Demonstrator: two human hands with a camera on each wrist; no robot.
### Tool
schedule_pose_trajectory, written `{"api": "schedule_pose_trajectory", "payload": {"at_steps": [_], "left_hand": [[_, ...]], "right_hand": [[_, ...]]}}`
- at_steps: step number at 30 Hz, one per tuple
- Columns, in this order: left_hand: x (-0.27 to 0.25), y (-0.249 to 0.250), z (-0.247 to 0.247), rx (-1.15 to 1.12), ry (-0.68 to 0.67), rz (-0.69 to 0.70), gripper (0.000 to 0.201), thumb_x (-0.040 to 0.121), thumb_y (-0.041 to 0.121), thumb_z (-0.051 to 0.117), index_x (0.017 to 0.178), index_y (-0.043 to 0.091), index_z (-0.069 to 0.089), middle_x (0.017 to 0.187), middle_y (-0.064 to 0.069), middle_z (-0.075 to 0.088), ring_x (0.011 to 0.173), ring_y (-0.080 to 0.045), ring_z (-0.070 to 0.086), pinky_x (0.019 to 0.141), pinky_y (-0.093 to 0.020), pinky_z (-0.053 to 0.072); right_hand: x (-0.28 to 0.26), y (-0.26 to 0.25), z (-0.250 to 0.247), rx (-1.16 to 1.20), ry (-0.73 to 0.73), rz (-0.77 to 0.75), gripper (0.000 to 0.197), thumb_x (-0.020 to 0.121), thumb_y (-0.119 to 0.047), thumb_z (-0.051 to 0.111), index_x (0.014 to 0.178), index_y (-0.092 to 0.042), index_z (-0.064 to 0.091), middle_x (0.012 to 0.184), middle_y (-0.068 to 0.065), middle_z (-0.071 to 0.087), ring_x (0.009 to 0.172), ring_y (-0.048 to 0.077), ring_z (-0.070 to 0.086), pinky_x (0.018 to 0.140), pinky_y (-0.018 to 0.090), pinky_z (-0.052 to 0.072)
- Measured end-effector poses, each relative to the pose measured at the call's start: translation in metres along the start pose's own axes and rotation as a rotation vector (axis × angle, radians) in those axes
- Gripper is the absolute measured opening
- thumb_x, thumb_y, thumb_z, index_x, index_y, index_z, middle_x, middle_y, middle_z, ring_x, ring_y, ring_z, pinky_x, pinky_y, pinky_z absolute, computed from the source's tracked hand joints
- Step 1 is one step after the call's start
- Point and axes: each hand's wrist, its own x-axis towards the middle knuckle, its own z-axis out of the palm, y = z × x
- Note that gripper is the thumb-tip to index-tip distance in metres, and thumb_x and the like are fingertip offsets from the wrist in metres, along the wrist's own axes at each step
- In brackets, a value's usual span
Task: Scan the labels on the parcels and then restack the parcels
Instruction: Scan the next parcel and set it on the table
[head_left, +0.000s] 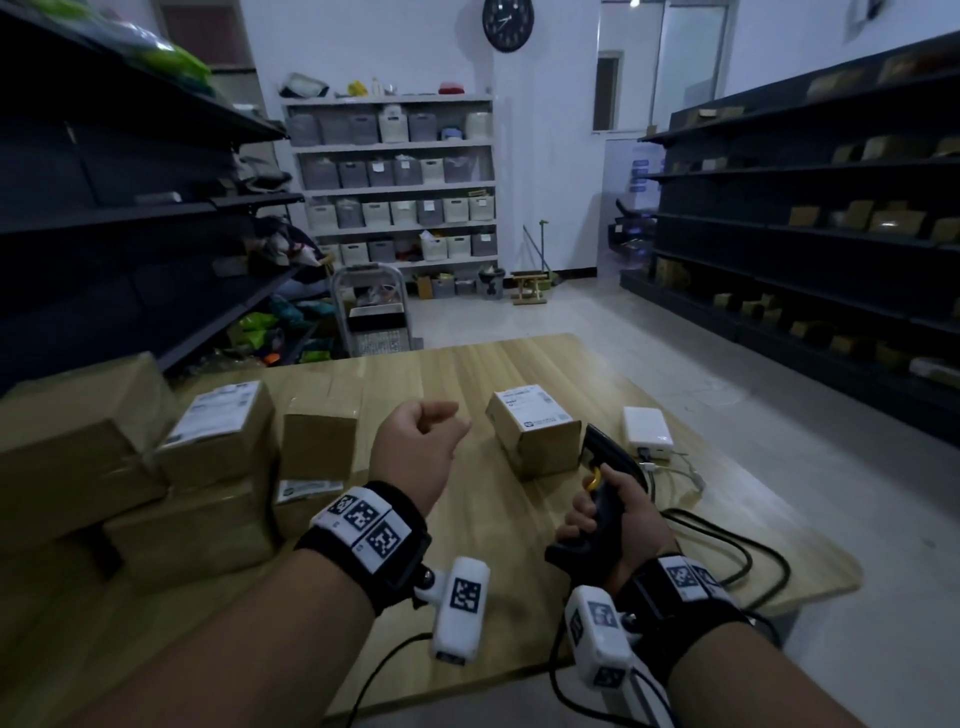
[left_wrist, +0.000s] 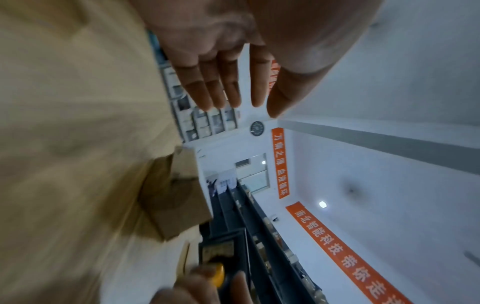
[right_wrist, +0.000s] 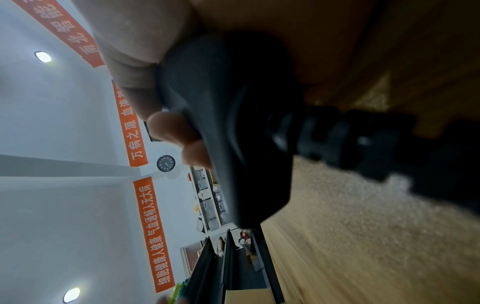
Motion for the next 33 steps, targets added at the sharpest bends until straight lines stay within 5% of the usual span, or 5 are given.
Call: {"api": "schedule_pose_trajectory", "payload": {"at_steps": [5,10,16,28,33], "left_hand": [[0.017,0.033,-0.035,0.457,0.186,0.257,0.028,0.089,0.038,0.085,0.111,0.033,0.07,0.127,-0.002,0.068,0.126,-0.026,0.061,0.107,-0.048,0.054],[0.049,0.04,-0.065,1.164,0.154,0.174,0.076,0.088,0.063,0.075,0.153,0.033,0.051,0.162,-0.013,0.041,0.152,-0.039,0.033,0.128,-0.052,0.032],[0.058,0.027,-0.074,1.578,-0.045,0.025,0.076,0.092,0.07,0.062,0.158,0.04,0.04,0.17,-0.017,0.027,0.151,-0.049,0.034,0.119,-0.062,0.04],[0.057,0.014,-0.086,1.543,-0.023,0.191,0.038,0.096,0.052,0.065,0.131,0.037,0.068,0.146,-0.005,0.054,0.131,-0.036,0.052,0.108,-0.051,0.052],[0.037,0.004,-0.083,0.936,0.074,0.22,0.045,0.093,0.05,0.078,0.137,0.045,0.067,0.145,0.003,0.058,0.129,-0.025,0.057,0.11,-0.05,0.054]], "right_hand": [[0.001,0.001,-0.001,-0.031,-0.009,-0.004,0.034,0.096,-0.039,0.063,0.075,-0.016,0.05,0.061,0.001,0.039,0.044,0.015,0.038,0.048,0.028,0.039],[0.004,0.001,-0.004,-0.042,-0.011,-0.021,0.029,0.095,-0.039,0.063,0.078,-0.017,0.053,0.06,0.0,0.04,0.043,0.014,0.038,0.051,0.027,0.038],[0.004,0.003,-0.002,-0.049,-0.024,-0.03,0.025,0.083,-0.035,0.068,0.076,-0.017,0.052,0.059,0.0,0.04,0.042,0.014,0.038,0.05,0.028,0.04],[0.004,0.002,-0.003,-0.05,-0.034,-0.025,0.022,0.083,-0.033,0.068,0.081,-0.015,0.056,0.06,0.0,0.041,0.043,0.015,0.04,0.052,0.029,0.041],[0.003,0.003,-0.002,-0.05,-0.027,-0.02,0.021,0.085,-0.033,0.068,0.081,-0.015,0.056,0.06,0.001,0.041,0.044,0.016,0.039,0.052,0.029,0.041]]}}
